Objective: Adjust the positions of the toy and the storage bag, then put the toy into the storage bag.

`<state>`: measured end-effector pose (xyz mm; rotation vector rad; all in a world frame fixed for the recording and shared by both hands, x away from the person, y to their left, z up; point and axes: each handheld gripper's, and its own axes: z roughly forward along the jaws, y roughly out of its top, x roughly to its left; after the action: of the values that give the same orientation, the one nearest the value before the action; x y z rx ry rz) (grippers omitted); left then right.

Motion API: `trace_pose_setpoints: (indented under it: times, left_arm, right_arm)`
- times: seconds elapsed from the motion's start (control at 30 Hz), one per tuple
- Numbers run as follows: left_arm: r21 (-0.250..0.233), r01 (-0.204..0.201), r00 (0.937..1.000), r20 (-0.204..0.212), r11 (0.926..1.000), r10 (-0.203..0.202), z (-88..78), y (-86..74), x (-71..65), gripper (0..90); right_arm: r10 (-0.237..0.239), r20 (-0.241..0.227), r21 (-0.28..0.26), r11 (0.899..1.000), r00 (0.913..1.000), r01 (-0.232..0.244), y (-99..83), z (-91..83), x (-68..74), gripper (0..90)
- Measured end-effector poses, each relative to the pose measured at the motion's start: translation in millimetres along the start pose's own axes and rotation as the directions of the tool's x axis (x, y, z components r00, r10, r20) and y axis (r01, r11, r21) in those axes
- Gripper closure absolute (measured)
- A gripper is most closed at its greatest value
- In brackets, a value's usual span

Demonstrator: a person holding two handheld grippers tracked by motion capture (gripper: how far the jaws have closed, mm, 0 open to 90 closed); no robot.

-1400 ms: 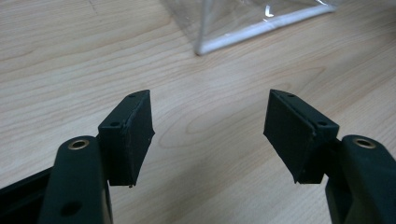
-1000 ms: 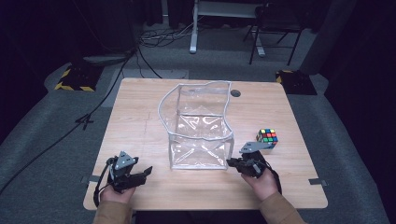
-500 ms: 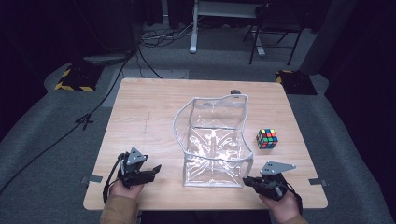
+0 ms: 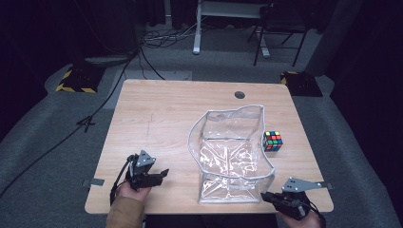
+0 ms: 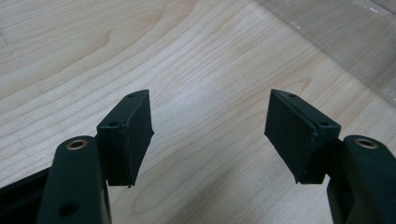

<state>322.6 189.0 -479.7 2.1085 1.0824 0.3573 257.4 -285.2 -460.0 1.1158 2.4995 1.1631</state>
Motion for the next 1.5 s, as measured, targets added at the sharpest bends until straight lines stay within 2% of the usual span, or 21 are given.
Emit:
trace_pose_setpoints:
  times: [0.07,0.17,0.2,0.27,0.3,0.33,0.4,0.47,0.6,0.73,0.77,0.9,0.97,1.07,1.1,1.2,1.23,1.3,1.37,1.47,1.5]
  left_arm:
    - [0.008,-0.011,0.9999,0.004,0.9999,0.011,1.5,0.2,-1.7,32.4]
    - [0.008,-0.021,0.9998,0.000,0.9998,0.021,2.5,0.5,-4.0,32.3]
    - [0.014,-0.013,0.9999,0.011,0.9998,0.013,3.5,0.4,-4.9,32.3]
    - [0.008,-0.019,0.9998,0.002,0.9998,0.019,4.2,0.6,-4.8,32.1]
    - [0.015,-0.015,0.9999,0.001,0.9998,0.015,4.8,0.0,-5.2,32.0]
    - [0.019,-0.015,0.9999,0.005,0.9997,0.015,5.9,-0.8,-5.2,32.0]
    - [0.032,-0.018,0.9998,0.004,0.9993,0.018,6.2,-0.9,-5.3,32.0]
    - [0.024,-0.013,0.9999,0.002,0.9996,0.013,5.2,-1.1,-5.7,31.8]
    - [0.032,-0.023,0.9997,-0.006,0.9992,0.023,6.2,-1.3,-5.9,31.5]
    - [0.052,-0.031,0.9993,-0.020,0.9982,0.032,7.3,-2.7,-5.7,31.1]
    - [0.060,-0.042,0.9987,-0.026,0.9973,0.044,7.7,-3.0,-4.4,31.0]
    - [0.072,-0.024,0.9991,-0.033,0.9972,0.026,9.1,-5.2,-0.7,30.4]
    - [0.082,-0.022,0.9991,-0.035,0.9964,0.025,9.9,-7.4,-0.4,30.4]
    - [0.090,-0.021,0.9983,-0.052,0.9958,0.026,10.7,-10.5,1.6,30.3]
    - [0.085,-0.036,0.9981,-0.047,0.9957,0.040,10.5,-11.4,3.4,30.0]
    - [0.061,-0.034,0.9983,-0.045,0.9976,0.037,12.7,-14.0,5.1,26.2]
    - [0.039,-0.031,0.9982,-0.051,0.9988,0.033,13.4,-16.0,5.3,25.2]
    - [0.033,-0.032,0.9982,-0.048,0.9989,0.034,13.4,-17.6,5.9,23.1]
    - [0.033,-0.032,0.9979,-0.055,0.9990,0.033,13.0,-17.6,5.8,22.9]
    - [0.032,-0.018,0.9989,-0.044,0.9993,0.019,13.6,-18.0,5.0,22.8]
    - [0.033,-0.022,0.9983,-0.053,0.9992,0.024,13.3,-18.0,5.1,22.7]
  right_arm:
    - [0.016,-0.010,0.001,1.000,0.9998,-0.016,-3.6,-3.6,0.6,86.4]
    - [0.012,-0.013,0.000,1.000,0.9998,-0.012,-8.4,-7.9,1.6,86.4]
    - [0.018,-0.016,0.001,1.000,0.9997,-0.018,-9.8,-9.6,2.3,86.3]
    - [0.022,-0.018,0.005,1.000,0.9996,-0.022,-11.9,-12.3,2.2,85.3]
    - [0.021,-0.022,0.004,1.000,0.9995,-0.021,-12.7,-13.5,1.7,82.1]
    - [0.023,-0.041,0.007,1.000,0.9989,-0.023,-13.5,-15.2,0.2,73.8]
    - [0.012,-0.037,-0.002,1.000,0.9993,-0.012,-14.5,-21.1,-2.0,59.6]
    - [0.008,-0.050,-0.016,1.000,0.9987,-0.009,-16.0,-28.9,-6.3,53.7]
    - [0.031,-0.013,-0.041,0.999,0.9994,-0.031,-16.1,-42.7,-17.1,49.5]
    - [0.051,0.049,-0.061,0.997,0.9975,-0.048,-11.2,-49.6,-26.5,48.2]
    - [0.066,0.063,-0.063,0.996,0.9958,-0.062,-9.4,-49.8,-28.6,47.7]
    - [0.094,0.103,-0.060,0.994,0.9902,-0.089,-0.5,-48.0,-38.0,44.8]
    - [0.123,0.129,-0.068,0.991,0.9841,-0.115,5.3,-46.2,-44.8,41.8]
    - [0.159,0.139,-0.078,0.986,0.9774,-0.149,15.4,-42.9,-56.5,39.2]
    - [0.160,0.145,-0.082,0.985,0.9765,-0.149,18.1,-41.5,-59.2,38.6]
    - [0.159,0.178,-0.084,0.986,0.9712,-0.145,29.4,-34.4,-68.8,32.8]
    - [0.155,0.186,-0.080,0.987,0.9702,-0.142,32.5,-31.7,-71.8,32.0]
    - [0.155,0.212,-0.081,0.987,0.9649,-0.141,38.2,-25.5,-77.9,29.9]
    - [0.165,0.233,-0.087,0.985,0.9583,-0.148,44.2,-19.7,-84.6,28.4]
    - [0.189,0.271,-0.099,0.981,0.9437,-0.168,54.7,-9.8,-95.0,27.0]
    - [0.189,0.275,-0.100,0.981,0.9425,-0.168,56.9,-7.1,-97.8,27.0]
